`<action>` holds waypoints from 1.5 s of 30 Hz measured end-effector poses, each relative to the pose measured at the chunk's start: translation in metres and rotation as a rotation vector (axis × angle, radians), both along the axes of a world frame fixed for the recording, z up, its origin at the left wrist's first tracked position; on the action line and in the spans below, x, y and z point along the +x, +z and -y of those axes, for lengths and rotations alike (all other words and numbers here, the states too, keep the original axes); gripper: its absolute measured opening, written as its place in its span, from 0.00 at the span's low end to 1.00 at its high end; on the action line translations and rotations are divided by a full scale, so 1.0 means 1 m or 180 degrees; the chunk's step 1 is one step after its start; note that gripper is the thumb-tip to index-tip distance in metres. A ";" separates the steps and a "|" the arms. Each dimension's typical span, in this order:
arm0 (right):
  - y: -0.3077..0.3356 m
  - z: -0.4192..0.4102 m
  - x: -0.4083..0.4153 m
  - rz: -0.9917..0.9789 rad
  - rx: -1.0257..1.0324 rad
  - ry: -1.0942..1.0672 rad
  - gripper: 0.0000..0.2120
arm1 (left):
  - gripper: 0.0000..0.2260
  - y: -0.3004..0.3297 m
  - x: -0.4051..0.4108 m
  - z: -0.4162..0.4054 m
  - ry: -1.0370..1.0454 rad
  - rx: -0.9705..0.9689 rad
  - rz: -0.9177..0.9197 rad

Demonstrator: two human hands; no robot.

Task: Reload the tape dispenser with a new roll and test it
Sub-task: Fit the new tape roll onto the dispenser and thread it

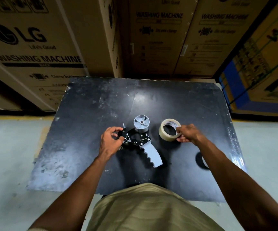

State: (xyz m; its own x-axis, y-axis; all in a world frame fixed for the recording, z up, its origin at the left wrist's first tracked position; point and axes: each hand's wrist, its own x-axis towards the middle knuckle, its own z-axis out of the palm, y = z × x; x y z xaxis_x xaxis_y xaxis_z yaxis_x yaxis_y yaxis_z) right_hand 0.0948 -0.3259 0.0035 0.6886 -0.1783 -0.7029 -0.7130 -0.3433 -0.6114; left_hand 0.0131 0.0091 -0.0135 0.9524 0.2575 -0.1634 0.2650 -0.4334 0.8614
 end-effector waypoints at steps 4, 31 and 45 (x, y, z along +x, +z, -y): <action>-0.007 0.000 -0.005 0.0112 -0.0014 0.0075 0.06 | 0.14 -0.002 0.002 -0.003 -0.0014 0.0002 -0.0055; 0.011 -0.148 -0.072 0.2225 -0.1205 0.3018 0.18 | 0.17 -0.008 0.001 -0.002 0.0097 -0.0089 -0.0020; 0.007 -0.151 -0.078 0.2396 -0.1478 0.3381 0.17 | 0.17 -0.010 0.003 0.004 0.0153 -0.0076 -0.0006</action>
State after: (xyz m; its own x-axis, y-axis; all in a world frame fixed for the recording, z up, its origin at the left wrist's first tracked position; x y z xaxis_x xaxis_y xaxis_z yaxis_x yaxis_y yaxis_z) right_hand 0.0171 -0.1746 0.0106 0.8238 0.5528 -0.1256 0.4643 -0.7851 -0.4099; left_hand 0.0160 0.0051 -0.0231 0.9386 0.2991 -0.1719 0.2868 -0.3994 0.8708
